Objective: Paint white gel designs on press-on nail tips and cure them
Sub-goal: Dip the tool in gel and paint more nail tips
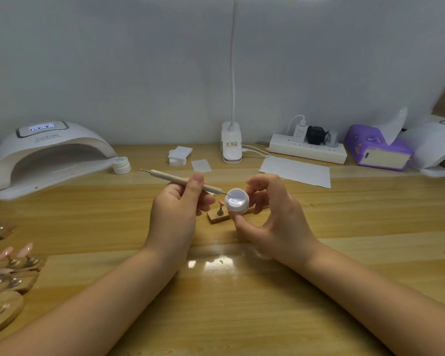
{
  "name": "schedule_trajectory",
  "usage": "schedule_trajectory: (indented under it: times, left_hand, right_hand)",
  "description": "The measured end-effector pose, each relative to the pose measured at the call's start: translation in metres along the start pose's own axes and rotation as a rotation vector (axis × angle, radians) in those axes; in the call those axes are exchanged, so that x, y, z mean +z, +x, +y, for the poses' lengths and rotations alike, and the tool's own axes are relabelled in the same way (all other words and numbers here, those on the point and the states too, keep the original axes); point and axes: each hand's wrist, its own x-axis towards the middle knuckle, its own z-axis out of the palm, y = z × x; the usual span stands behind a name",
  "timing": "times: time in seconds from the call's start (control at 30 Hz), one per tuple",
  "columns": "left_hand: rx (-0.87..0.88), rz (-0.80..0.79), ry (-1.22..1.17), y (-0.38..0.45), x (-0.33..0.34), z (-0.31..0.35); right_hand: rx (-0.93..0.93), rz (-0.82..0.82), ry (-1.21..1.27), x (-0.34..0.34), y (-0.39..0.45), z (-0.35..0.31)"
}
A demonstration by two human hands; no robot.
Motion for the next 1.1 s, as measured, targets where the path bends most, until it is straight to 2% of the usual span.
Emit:
schedule_trajectory:
  times: [0.23, 0.4, 1.1]
  left_hand:
    - [-0.081, -0.012, -0.083, 0.0014, -0.0032, 0.0004]
    - [-0.071, -0.029, -0.172, 0.0007, -0.0028, 0.0040]
    - [-0.068, -0.044, -0.105, 0.0015, -0.0033, -0.0002]
  right_hand:
    - [0.005, 0.009, 0.007, 0.0001, 0.0006, 0.0018]
    - [0.005, 0.017, 0.012, 0.0009, 0.0000, 0.0030]
    - [0.054, 0.036, 0.058, 0.0002, 0.0018, 0.0022]
